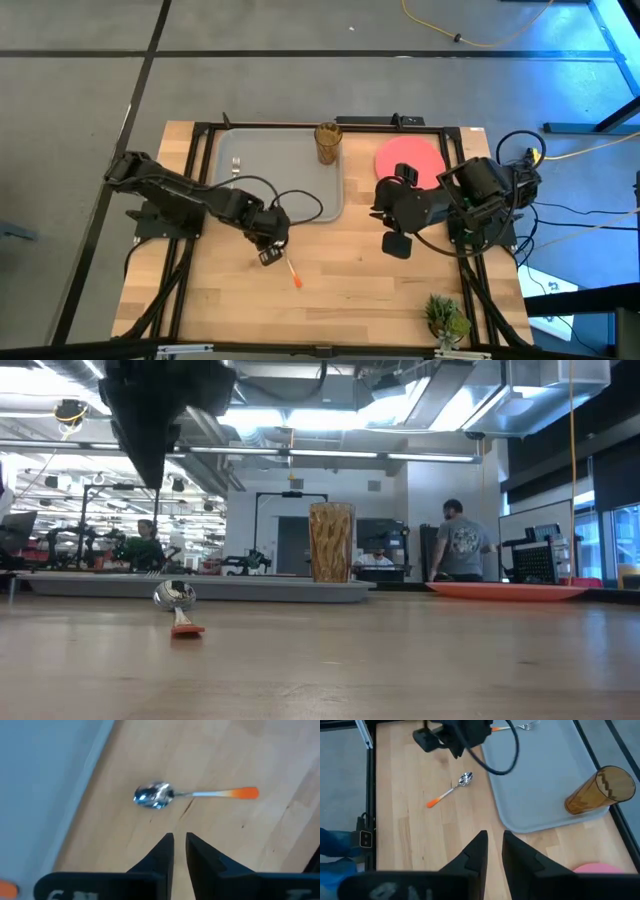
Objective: Pick and place plate/cup/fork/spoon on tray
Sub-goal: Put the orange spoon to the right side of the orange fork on the gray serving tray
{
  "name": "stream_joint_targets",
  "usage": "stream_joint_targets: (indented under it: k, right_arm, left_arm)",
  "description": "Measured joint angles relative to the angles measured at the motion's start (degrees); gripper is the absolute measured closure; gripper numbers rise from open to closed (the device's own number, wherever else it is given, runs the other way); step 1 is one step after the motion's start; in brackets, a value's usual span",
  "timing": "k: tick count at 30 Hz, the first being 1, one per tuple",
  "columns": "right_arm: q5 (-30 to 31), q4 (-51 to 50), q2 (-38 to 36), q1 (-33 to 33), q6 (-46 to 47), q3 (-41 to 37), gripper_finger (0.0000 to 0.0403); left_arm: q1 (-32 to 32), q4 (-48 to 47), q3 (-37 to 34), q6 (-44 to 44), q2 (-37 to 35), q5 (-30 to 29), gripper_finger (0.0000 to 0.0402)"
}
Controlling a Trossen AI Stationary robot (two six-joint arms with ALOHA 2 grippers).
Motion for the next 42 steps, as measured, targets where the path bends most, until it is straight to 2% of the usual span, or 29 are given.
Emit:
stream_joint_targets:
  k: [6, 20, 29, 42]
  right_arm:
    - [0.0, 0.0, 0.0, 0.0, 0.1, 0.0, 0.0344]
    - [0.0, 0.5, 0.0, 0.0, 1.4, 0.0, 0.0344]
    - [0.0, 0.5, 0.0, 0.0, 1.6, 0.0, 0.0344]
    - [0.0, 0.7, 0.0, 0.0, 1.6, 0.0, 0.0344]
  left_arm:
    - [3.4, -0.8, 0.0, -1.9, 3.9, 3.7, 0.0349]
    - [8.2, 1.5, 0.0, 4.5, 10.1, 3.5, 0.0349]
    - [9.4, 2.2, 0.0, 7.2, 13.7, 3.6, 0.0349]
    - [9.4, 3.1, 0.0, 8.8, 14.4, 4.6, 0.0349]
